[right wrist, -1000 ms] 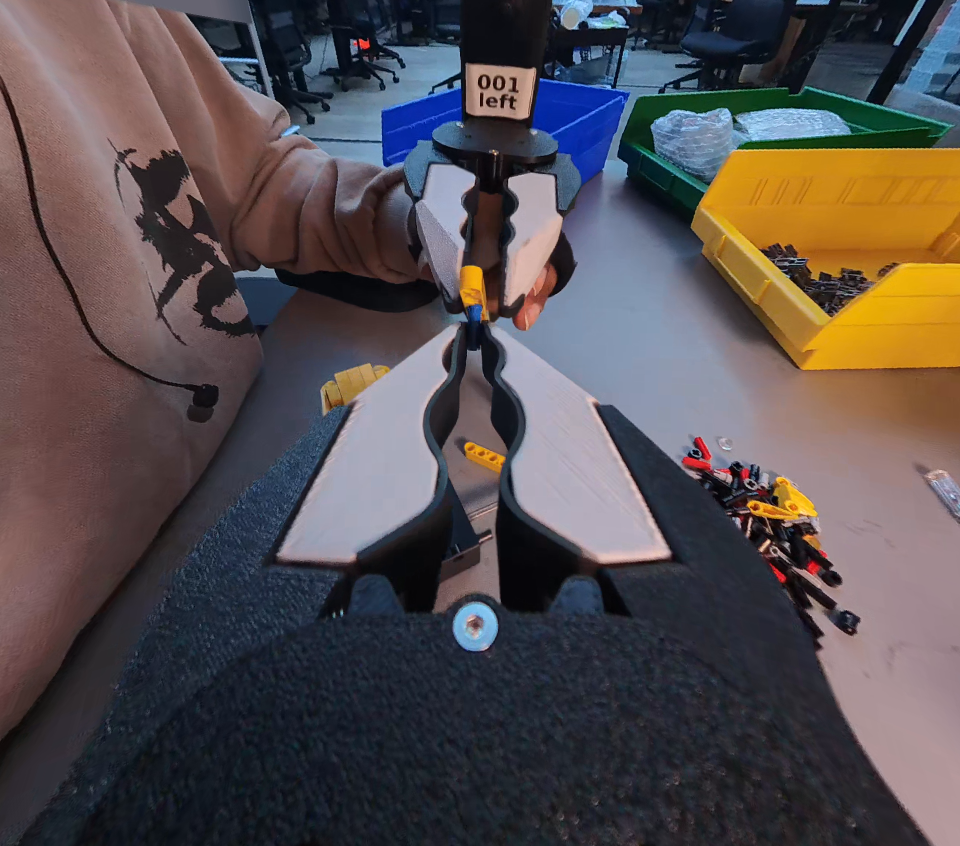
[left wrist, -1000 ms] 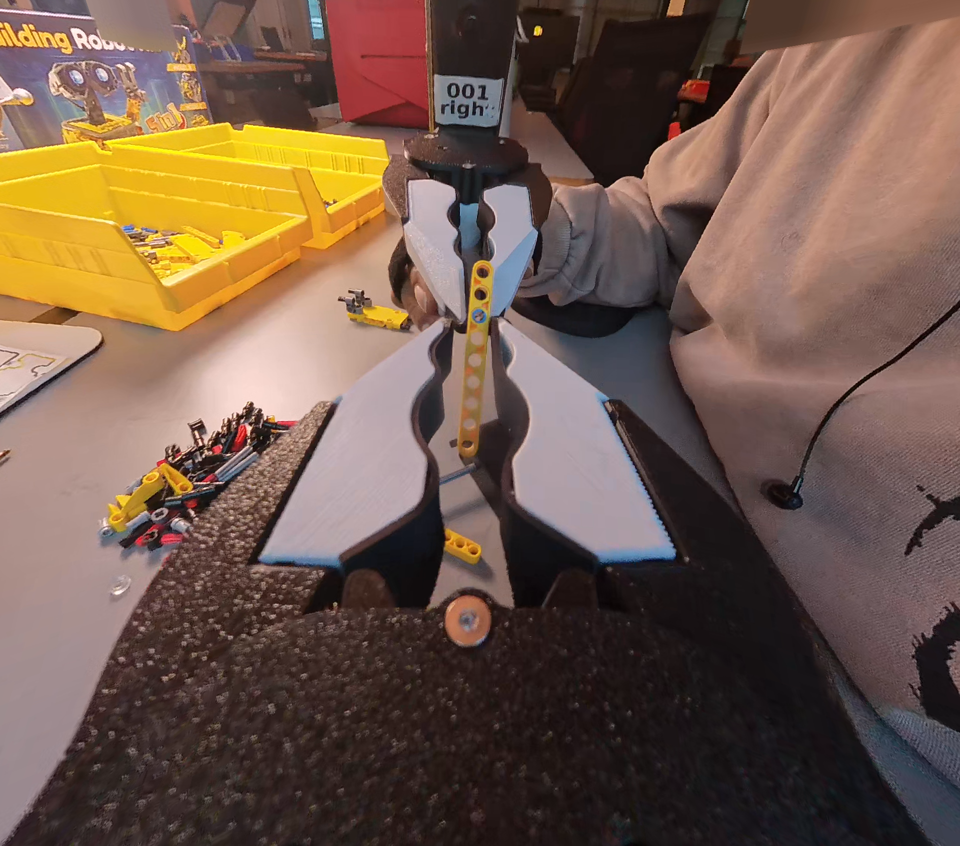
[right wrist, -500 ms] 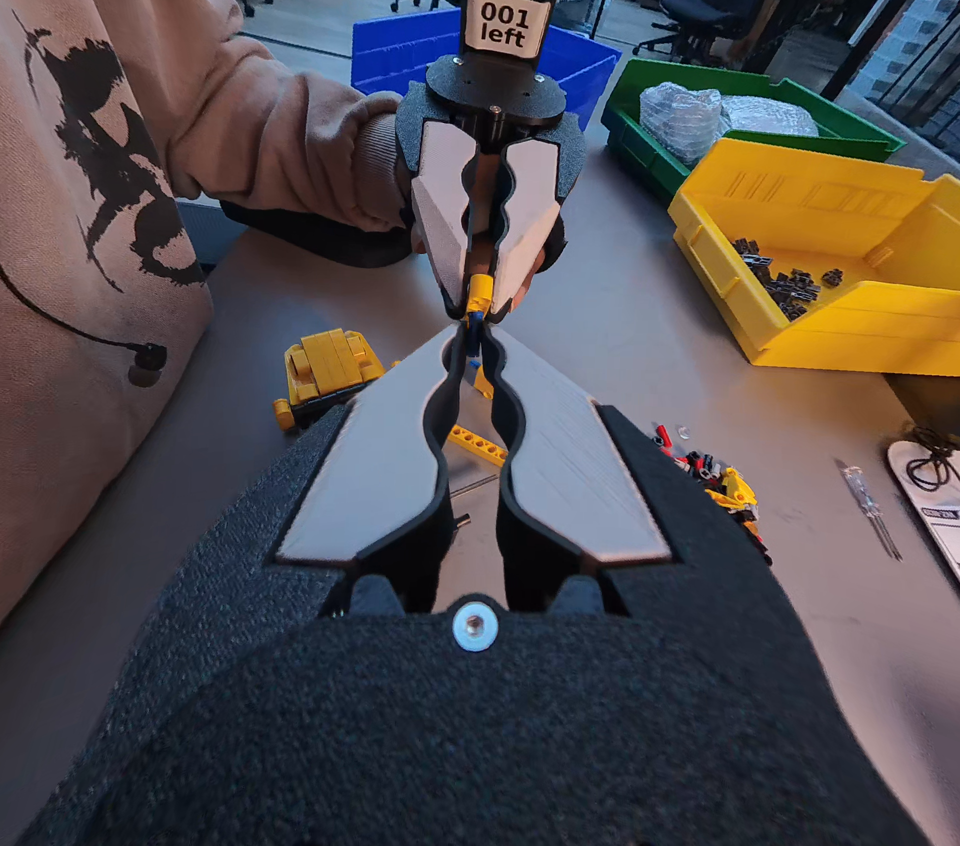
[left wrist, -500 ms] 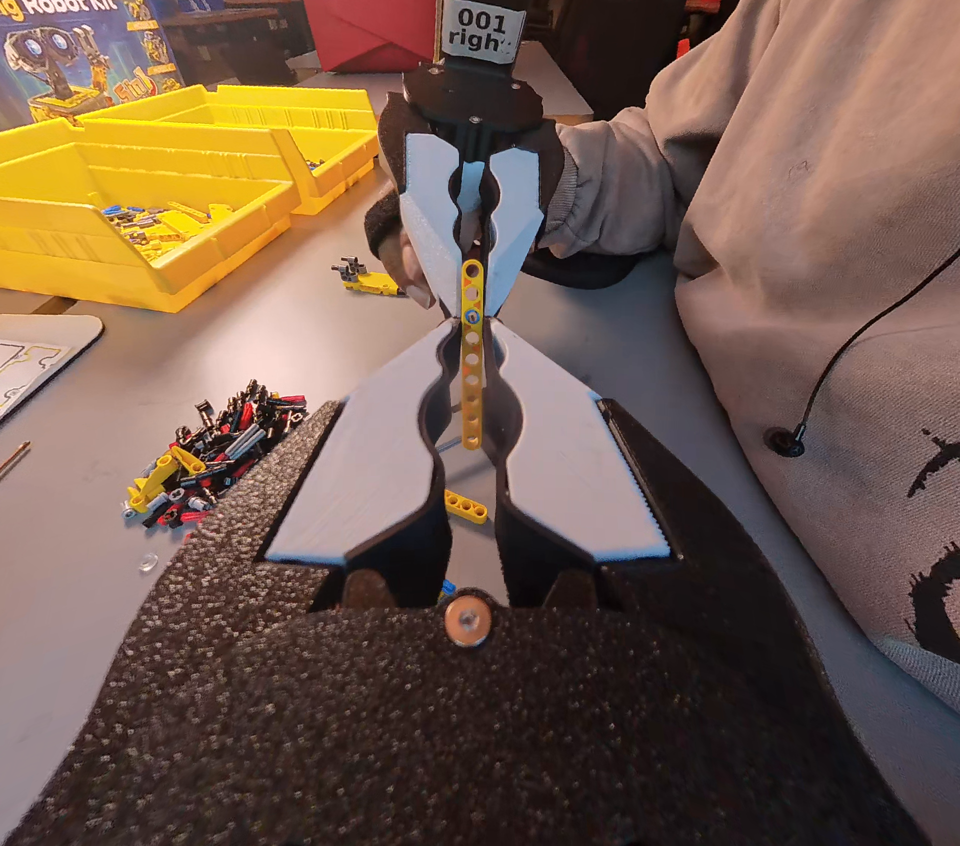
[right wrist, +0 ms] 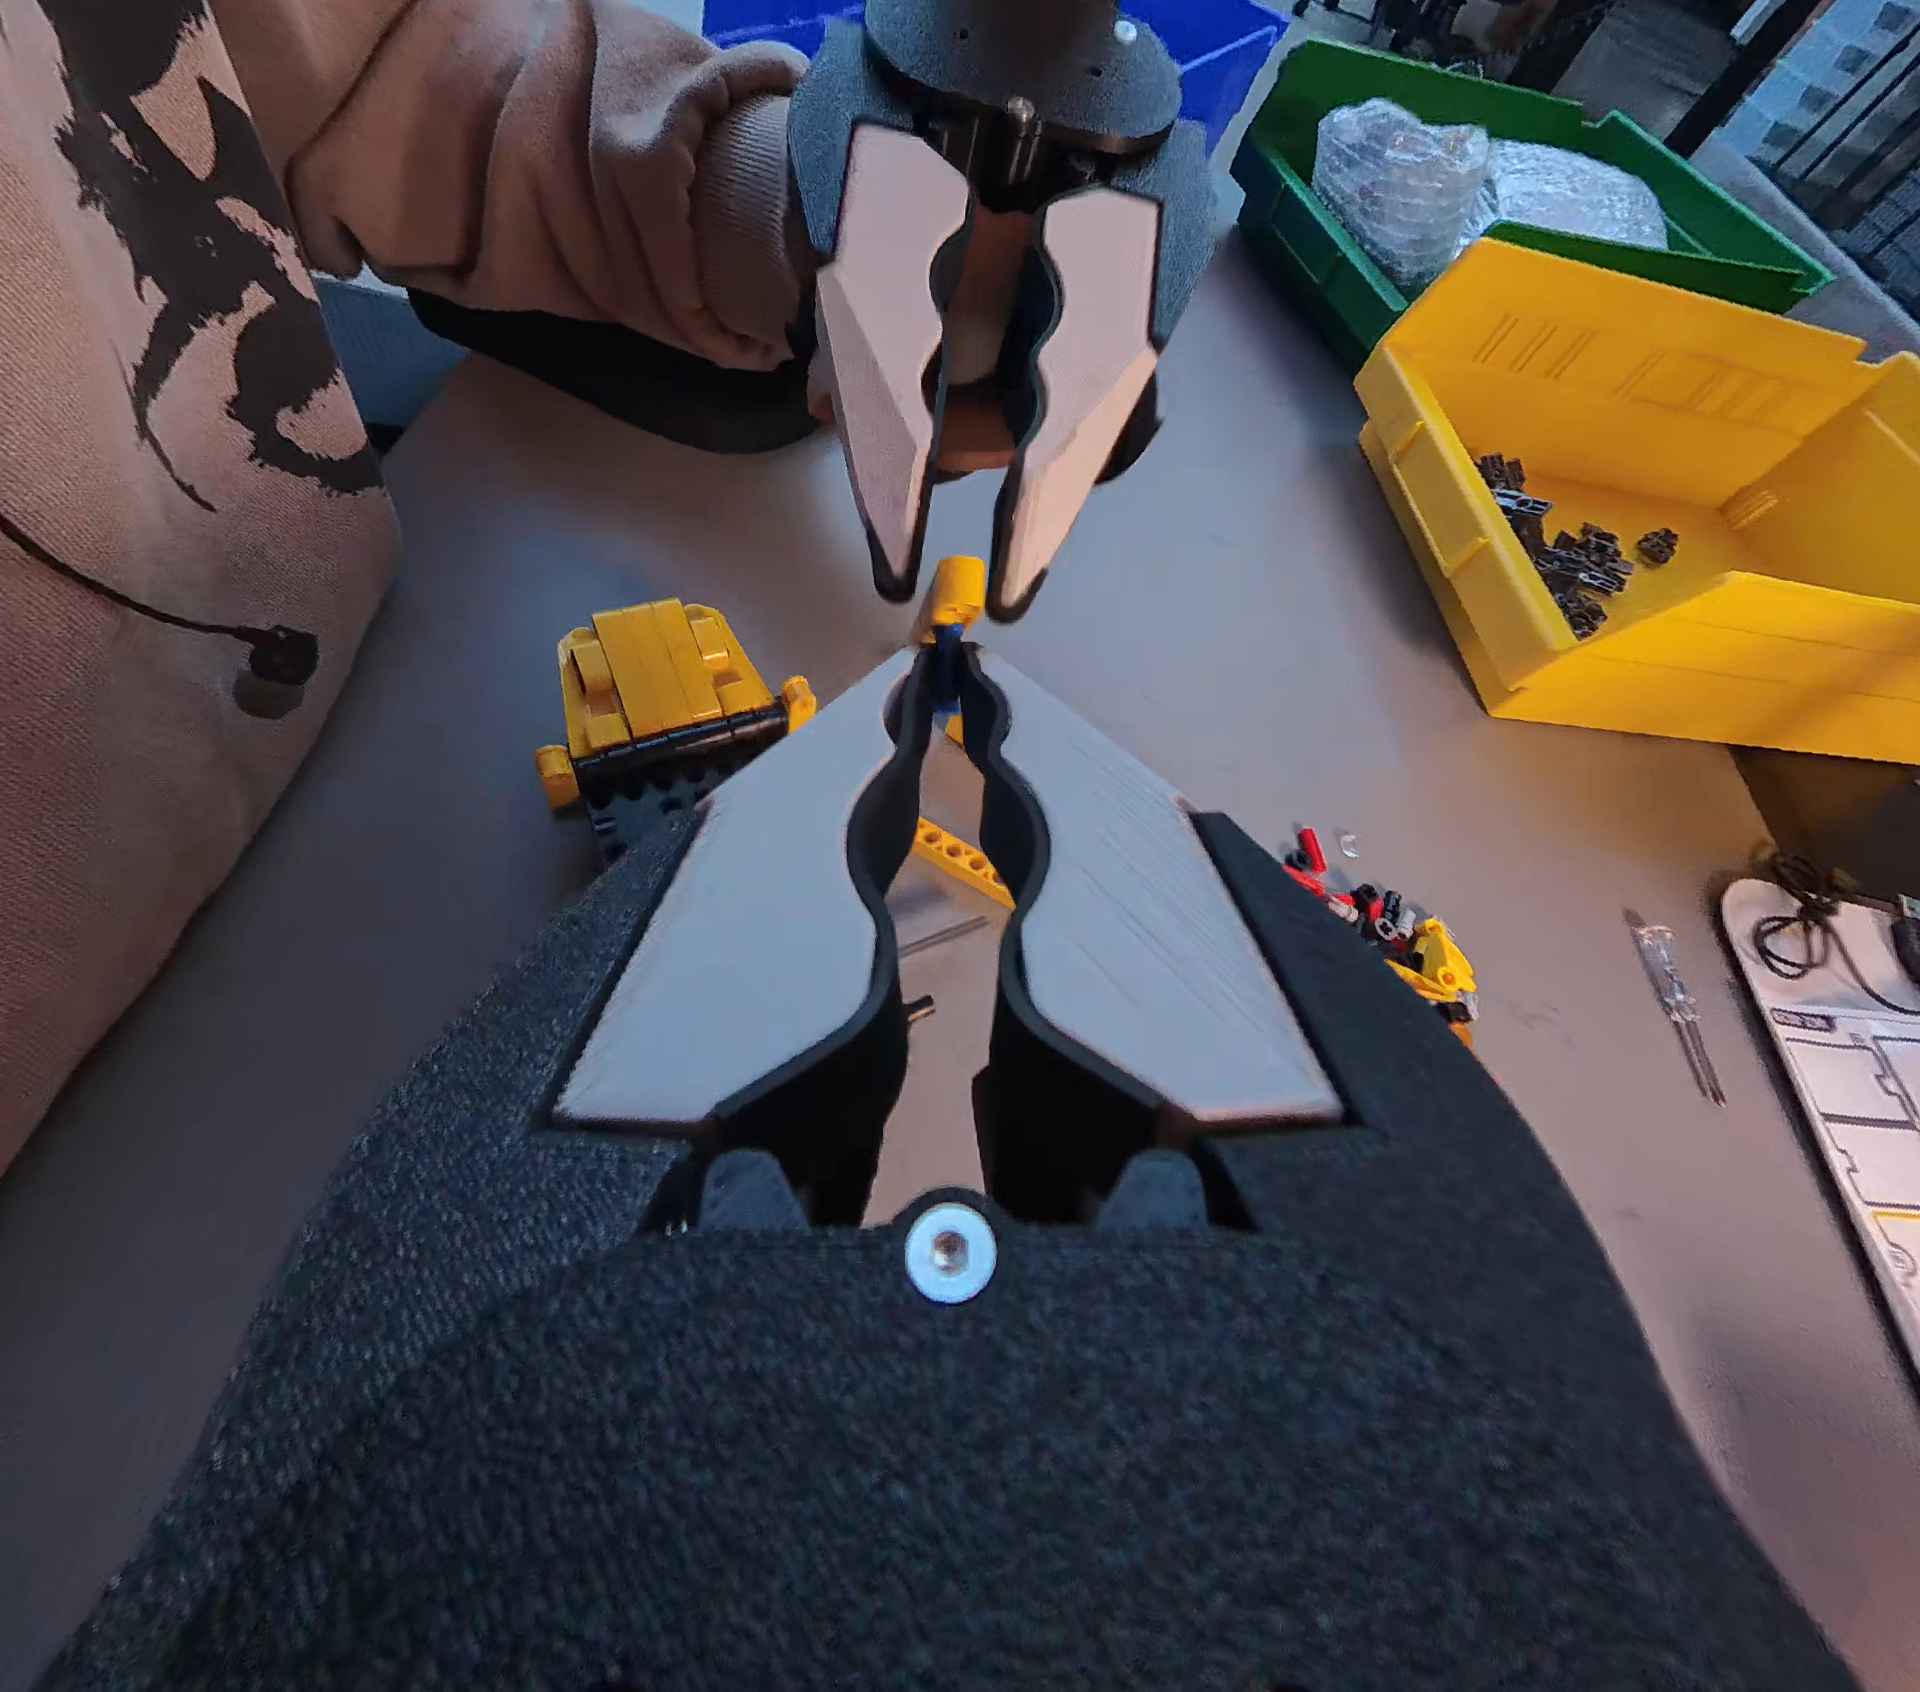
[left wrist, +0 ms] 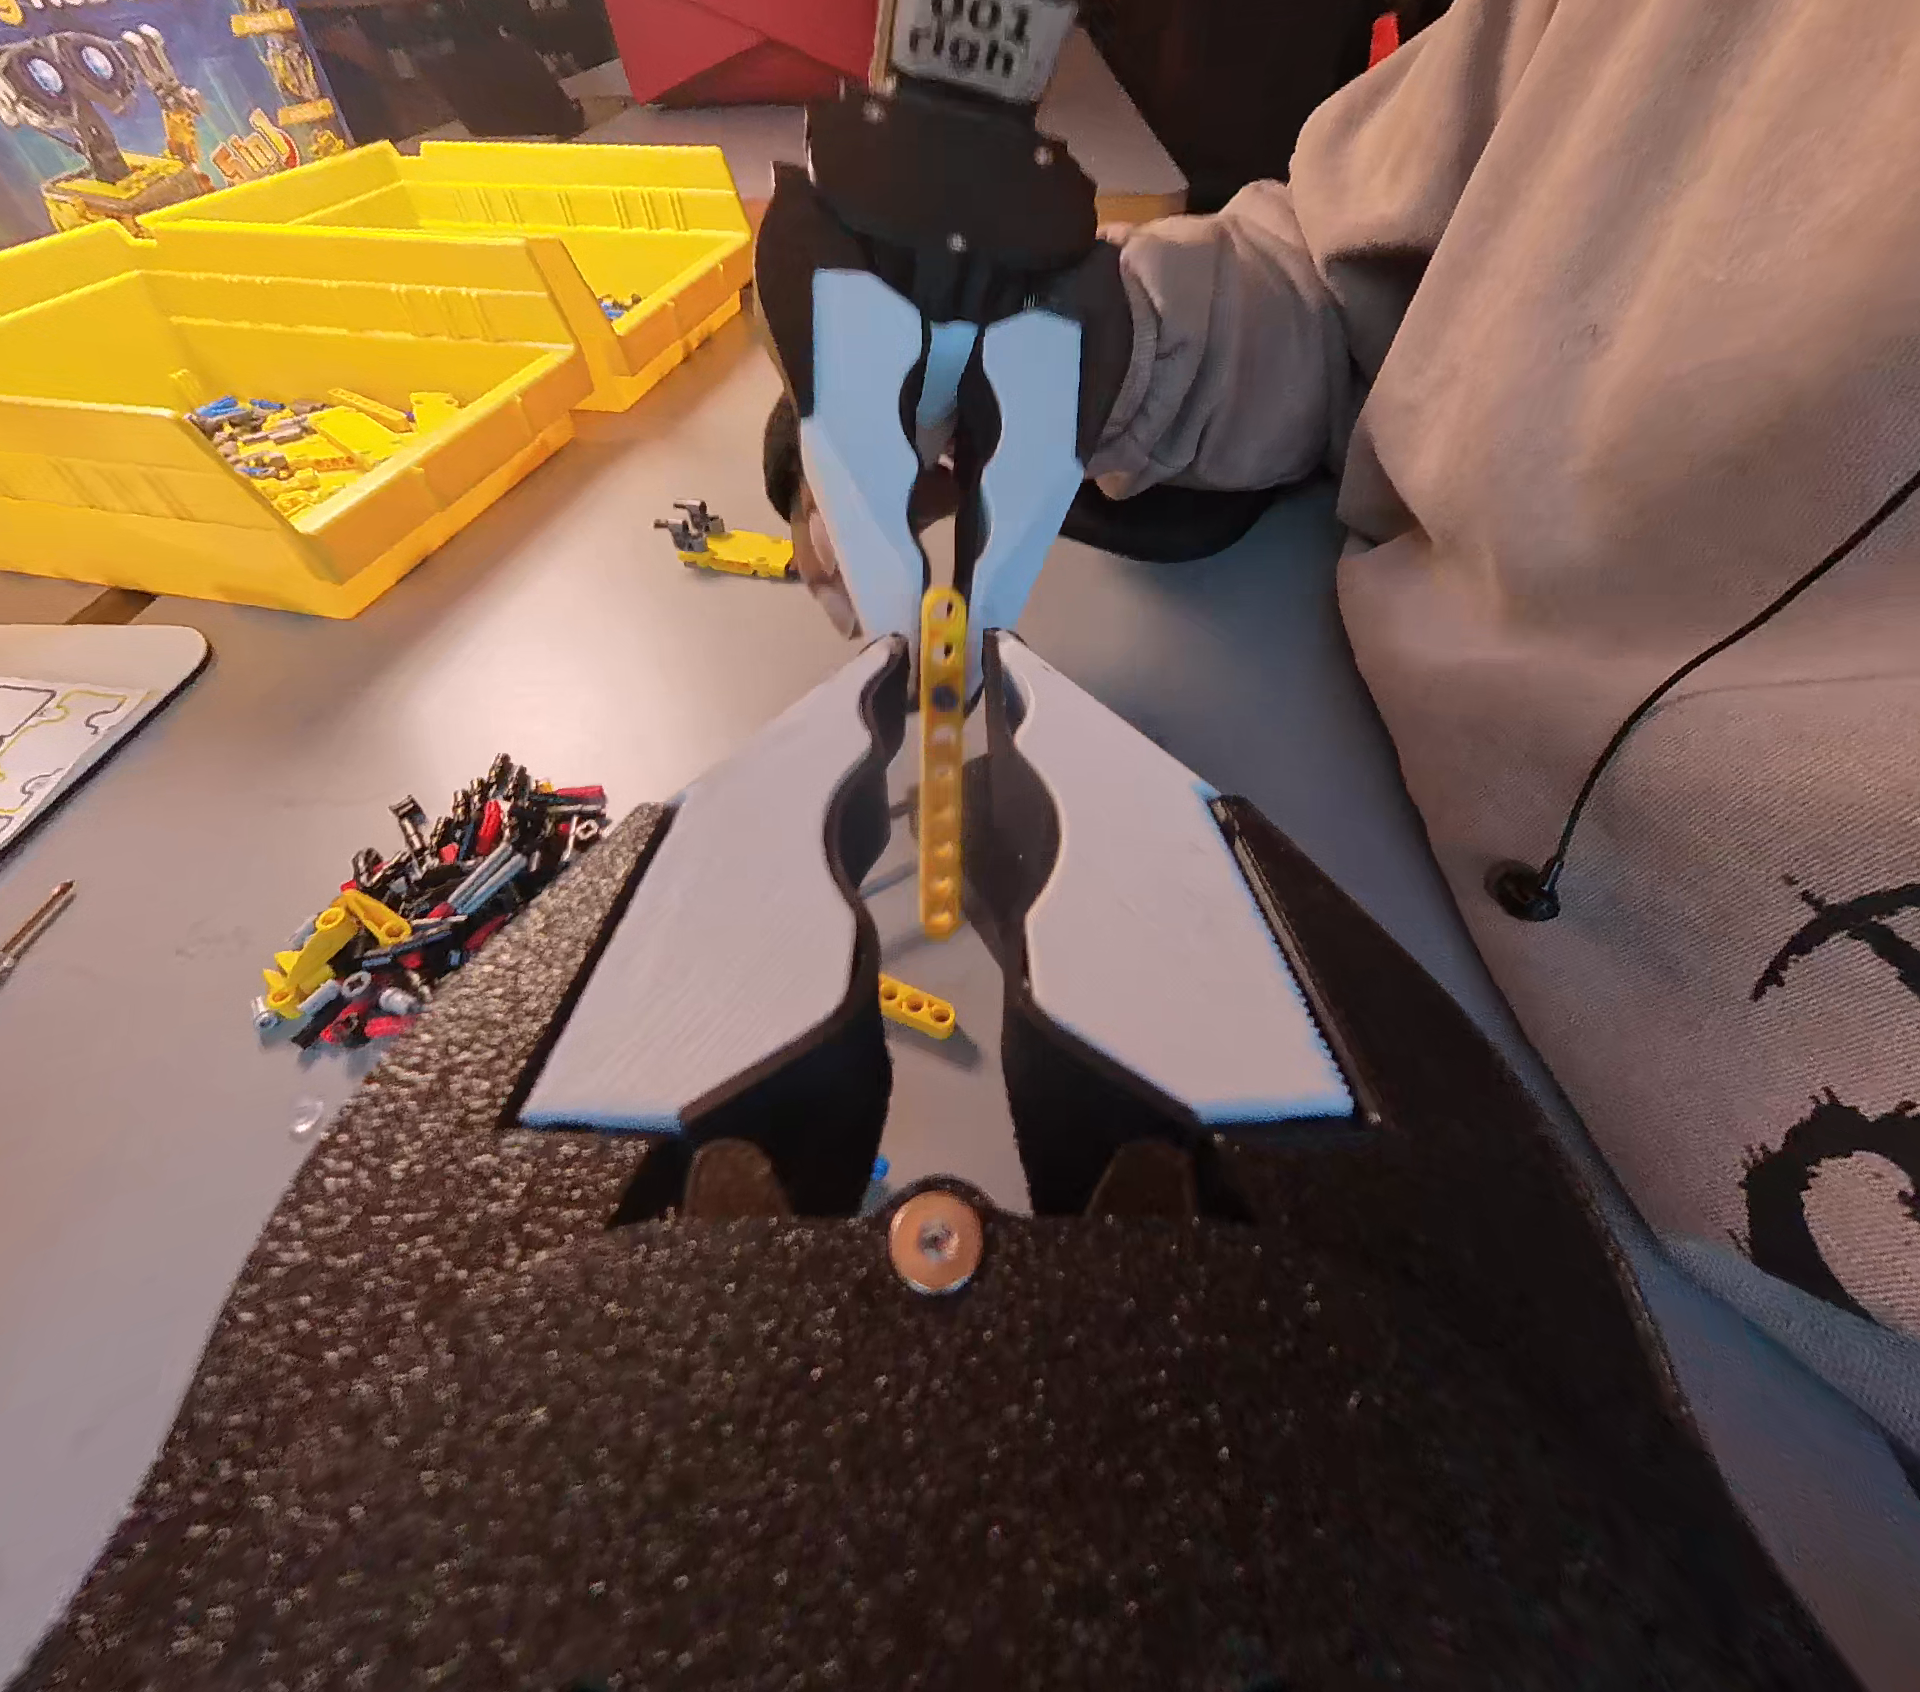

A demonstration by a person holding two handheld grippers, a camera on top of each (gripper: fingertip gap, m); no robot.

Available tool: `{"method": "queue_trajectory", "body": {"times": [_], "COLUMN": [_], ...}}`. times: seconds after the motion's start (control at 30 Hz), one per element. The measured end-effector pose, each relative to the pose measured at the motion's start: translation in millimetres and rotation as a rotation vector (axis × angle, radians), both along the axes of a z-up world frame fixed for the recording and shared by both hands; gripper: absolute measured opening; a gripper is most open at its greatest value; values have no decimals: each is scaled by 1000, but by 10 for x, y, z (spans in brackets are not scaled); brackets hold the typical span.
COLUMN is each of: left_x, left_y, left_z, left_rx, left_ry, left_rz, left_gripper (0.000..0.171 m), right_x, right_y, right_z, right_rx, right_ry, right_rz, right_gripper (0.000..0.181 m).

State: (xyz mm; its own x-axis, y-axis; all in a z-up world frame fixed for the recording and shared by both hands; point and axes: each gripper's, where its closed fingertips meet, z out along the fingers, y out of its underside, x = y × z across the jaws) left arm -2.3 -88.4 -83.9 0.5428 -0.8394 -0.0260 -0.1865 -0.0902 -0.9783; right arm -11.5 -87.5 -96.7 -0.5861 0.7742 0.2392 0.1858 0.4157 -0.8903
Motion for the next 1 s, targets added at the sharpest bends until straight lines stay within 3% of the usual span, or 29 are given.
{"method": "queue_trajectory", "body": {"times": [0.17,0.3,0.4,0.67,0.77,0.83,0.87,0.9,1.0], "left_x": [-14,-57,-52,-87,-107,-553,-692,-669,-468], "left_y": [-19,-11,38,29,31,7,-73,-88,110], "left_z": [-9,-42,-75,-59,3,374,484,413,186], "left_rx": [20,17,12,-19,5,74,97,94,40], "left_ry": [38,86,92,177,185,38,-5,34,38], "left_rz": [1,23,44,74,90,211,213,196,190], "left_gripper": [2,24,6,7,7,7,6,6,7], "right_x": [-49,-88,-91,-79,-33,49,122,166,80], "right_y": [-45,-10,-2,3,25,415,553,606,550], "right_z": [-143,-19,-12,25,81,0,145,235,231], "right_rx": [20,-60,-33,-87,-107,-60,-188,-230,-145], "right_ry": [-16,12,14,11,10,-12,25,57,82], "right_rz": [4,-21,-29,-6,14,-92,-120,-131,-144], "right_gripper": [2,3,3,3,3,3,3,3,4]}}
